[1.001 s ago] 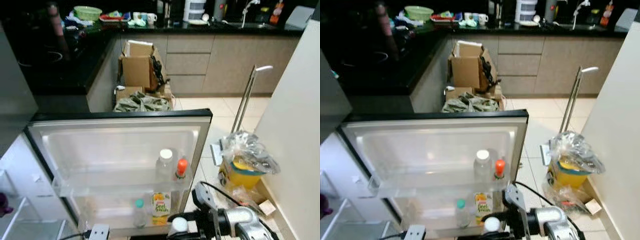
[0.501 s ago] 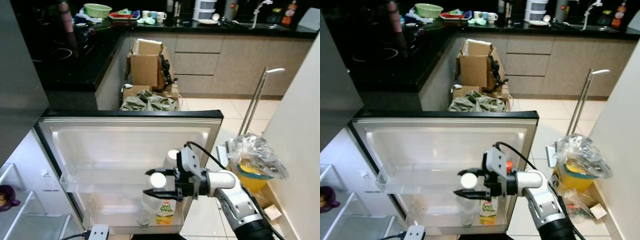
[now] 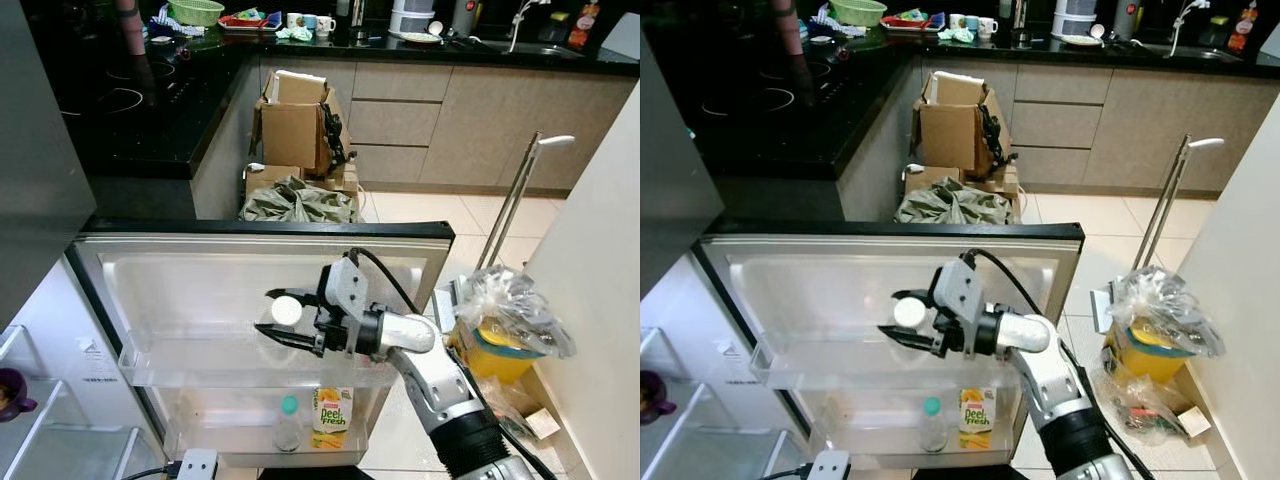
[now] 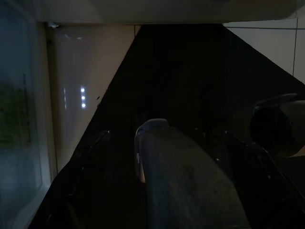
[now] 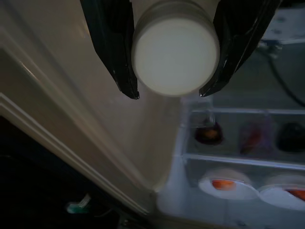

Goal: Restocking fridge

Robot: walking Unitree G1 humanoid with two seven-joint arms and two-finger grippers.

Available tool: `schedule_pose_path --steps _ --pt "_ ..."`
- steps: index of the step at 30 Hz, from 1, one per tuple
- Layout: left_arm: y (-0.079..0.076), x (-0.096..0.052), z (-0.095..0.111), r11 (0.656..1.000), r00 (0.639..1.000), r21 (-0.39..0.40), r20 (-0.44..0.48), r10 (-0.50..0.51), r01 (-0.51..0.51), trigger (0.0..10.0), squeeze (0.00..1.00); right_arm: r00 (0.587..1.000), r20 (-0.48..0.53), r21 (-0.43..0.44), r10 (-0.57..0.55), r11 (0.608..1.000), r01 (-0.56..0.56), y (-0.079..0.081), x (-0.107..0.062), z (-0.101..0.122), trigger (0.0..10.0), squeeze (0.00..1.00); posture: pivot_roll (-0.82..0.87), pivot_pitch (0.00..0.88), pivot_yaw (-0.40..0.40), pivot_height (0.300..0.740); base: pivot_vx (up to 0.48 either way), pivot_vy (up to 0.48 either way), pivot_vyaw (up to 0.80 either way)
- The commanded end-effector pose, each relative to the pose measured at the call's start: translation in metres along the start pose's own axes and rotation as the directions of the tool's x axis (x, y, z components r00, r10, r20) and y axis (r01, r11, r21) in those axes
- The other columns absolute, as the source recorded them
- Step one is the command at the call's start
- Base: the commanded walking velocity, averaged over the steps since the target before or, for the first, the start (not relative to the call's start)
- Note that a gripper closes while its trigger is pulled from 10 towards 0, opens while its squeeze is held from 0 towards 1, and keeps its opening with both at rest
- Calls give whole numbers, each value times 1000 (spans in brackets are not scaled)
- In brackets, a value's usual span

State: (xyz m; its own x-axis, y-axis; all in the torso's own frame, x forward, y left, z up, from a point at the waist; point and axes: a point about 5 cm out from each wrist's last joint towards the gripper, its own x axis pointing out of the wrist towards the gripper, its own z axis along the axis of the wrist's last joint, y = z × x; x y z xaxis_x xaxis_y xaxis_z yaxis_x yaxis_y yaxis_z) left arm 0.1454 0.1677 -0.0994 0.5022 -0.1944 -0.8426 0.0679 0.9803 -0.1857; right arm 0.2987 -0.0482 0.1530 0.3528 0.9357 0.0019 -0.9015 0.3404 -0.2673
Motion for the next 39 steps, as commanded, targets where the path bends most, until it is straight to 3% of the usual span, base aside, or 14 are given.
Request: schedule_pose_path --steps 1,20,24,26,31,39 --pt "-6 1 -4 1000 1000 -23 -1 -10 10 10000 0 998 -38 -35 -42 999 40 -2 3 -4 10000 0 -123 0 -65 740 0 0 0" --pt "-6 1 -2 1000 1000 -17 4 -12 13 10000 0 956 -163 -84 -245 969 233 -12 4 -25 10000 0 -124 0 -62 740 0 0 0" --pt "1 0 6 999 999 -40 48 4 -2 10000 0 945 -174 -86 -277 960 265 -13 1 -30 10000 0 -123 0 -63 740 0 0 0" --pt "12 -2 13 996 995 -87 94 42 -34 10000 0 939 -174 -86 -297 954 286 -15 -1 -31 10000 0 -123 0 -63 740 0 0 0" --pt "32 -10 8 991 992 -97 82 95 -86 10000 0 929 -184 -82 -322 947 312 -17 -1 -36 10000 0 -110 0 -61 740 0 0 0" --pt "34 -12 1 990 993 -103 68 101 -94 10000 0 910 -216 -14 -353 933 359 -13 2 -51 10000 0 -95 0 -50 740 0 0 0"
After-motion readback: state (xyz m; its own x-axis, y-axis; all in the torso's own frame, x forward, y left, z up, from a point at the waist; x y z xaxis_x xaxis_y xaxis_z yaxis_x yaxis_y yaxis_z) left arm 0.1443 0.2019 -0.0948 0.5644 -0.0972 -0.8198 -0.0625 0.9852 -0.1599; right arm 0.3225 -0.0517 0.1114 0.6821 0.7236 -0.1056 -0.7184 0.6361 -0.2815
